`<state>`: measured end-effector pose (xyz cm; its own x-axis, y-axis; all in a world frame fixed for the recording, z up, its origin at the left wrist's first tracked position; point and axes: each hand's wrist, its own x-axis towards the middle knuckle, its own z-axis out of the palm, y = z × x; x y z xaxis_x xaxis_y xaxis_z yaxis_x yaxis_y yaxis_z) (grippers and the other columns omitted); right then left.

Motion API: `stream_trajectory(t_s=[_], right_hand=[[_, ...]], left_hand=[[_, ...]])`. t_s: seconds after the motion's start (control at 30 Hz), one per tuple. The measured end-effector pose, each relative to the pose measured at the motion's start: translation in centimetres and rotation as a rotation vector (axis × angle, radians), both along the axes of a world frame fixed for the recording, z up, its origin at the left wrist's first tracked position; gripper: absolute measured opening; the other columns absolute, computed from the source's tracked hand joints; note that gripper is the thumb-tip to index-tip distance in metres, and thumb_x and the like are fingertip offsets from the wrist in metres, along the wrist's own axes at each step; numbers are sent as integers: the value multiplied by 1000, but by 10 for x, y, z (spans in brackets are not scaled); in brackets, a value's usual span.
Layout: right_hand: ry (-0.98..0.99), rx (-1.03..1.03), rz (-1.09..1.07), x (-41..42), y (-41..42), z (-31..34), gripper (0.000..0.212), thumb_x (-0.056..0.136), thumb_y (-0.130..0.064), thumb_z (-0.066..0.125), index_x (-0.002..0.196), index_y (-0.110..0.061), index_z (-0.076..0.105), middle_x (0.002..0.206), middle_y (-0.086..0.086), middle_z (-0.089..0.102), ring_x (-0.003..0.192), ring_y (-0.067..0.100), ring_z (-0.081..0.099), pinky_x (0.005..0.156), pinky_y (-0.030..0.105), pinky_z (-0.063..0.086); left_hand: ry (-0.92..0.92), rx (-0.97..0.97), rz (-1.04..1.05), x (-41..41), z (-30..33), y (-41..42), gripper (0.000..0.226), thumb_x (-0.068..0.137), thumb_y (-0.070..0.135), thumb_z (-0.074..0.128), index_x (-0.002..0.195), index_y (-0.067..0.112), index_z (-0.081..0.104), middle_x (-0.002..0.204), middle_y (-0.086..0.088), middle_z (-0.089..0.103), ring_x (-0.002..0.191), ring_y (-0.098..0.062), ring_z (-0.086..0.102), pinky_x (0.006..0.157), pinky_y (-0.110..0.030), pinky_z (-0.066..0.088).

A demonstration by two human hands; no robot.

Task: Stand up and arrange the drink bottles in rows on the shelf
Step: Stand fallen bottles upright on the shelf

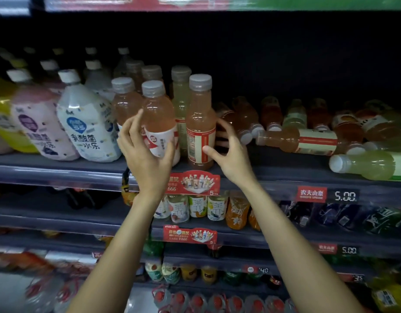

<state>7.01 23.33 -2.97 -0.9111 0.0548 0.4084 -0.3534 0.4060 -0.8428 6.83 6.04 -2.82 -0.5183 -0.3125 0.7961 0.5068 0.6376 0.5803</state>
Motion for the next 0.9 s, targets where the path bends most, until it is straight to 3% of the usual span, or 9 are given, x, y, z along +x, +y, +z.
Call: stream_trajectory(t_s=[0.1, 0.2, 0.23, 0.37, 0.47, 0.57, 0.67, 0.8, 0.9], right_hand=[[60, 60, -94, -3, -12, -4, 71, 83, -27, 71, 142, -27, 31, 125, 1, 58, 111, 13, 57, 87, 28, 52], [115, 203, -233, -5, -27, -6, 73, 80, -36, 72, 139, -23, 31, 125, 6, 57, 108, 22, 59, 83, 40, 53], [120, 248, -274, -6, -31, -6, 73, 79, -38, 72, 138, -20, 32, 125, 8, 56, 107, 24, 58, 80, 41, 53], [146, 299, -341, -9, -46, -4, 74, 77, -40, 74, 133, -12, 35, 123, 11, 51, 109, 30, 56, 74, 39, 49], [127, 240, -242, -8, -40, 0, 71, 76, -37, 75, 130, -13, 36, 122, 9, 51, 105, 25, 56, 76, 36, 50], [107, 267, -177, -4, -6, 7, 55, 84, -35, 68, 127, -13, 42, 112, 6, 59, 96, 18, 59, 75, 31, 51], [123, 591, -342, -14, 42, 10, 39, 90, -34, 61, 121, -12, 51, 113, 12, 58, 105, 29, 55, 83, 38, 46], [-124, 1033, -500, -43, 70, 14, 54, 87, -52, 55, 124, -13, 45, 124, 16, 52, 115, 35, 42, 94, 42, 31], [-124, 1199, -534, -56, 63, 13, 59, 84, -57, 56, 121, -13, 44, 122, 15, 56, 114, 33, 42, 92, 40, 30]], left_hand=[[-162, 41, -7, -9, -8, -6, 79, 84, 32, 73, 147, 11, 30, 141, -17, 32, 128, -14, 27, 101, -5, 23], [-214, 3, -42, -13, -14, -4, 81, 85, 35, 71, 149, 13, 25, 142, -14, 33, 134, -25, 32, 107, -31, 34], [-209, -3, -42, -14, -16, -3, 81, 85, 35, 70, 149, 13, 25, 142, -14, 35, 134, -26, 33, 107, -31, 34], [-176, -3, -47, -16, -18, -2, 80, 86, 35, 70, 149, 11, 26, 142, -14, 37, 132, -25, 35, 102, -5, 19], [-173, -12, -42, -16, -18, -2, 82, 85, 37, 70, 149, 10, 25, 141, -15, 37, 132, -28, 34, 101, -3, 17], [-94, -67, 39, -14, -16, 4, 84, 82, 41, 73, 146, 12, 28, 142, -20, 34, 131, -31, 32, 108, -24, 25], [26, -203, 122, -18, -14, 15, 74, 80, 46, 73, 138, 18, 36, 143, -17, 33, 132, -29, 31, 111, -39, 23], [41, -367, 184, -24, -16, 30, 68, 80, 54, 67, 135, 20, 45, 148, -7, 29, 139, -26, 22, 107, -61, 22], [-4, -414, 199, -25, -19, 39, 76, 78, 57, 66, 140, 18, 41, 150, -3, 33, 142, -27, 16, 110, -60, 13]])
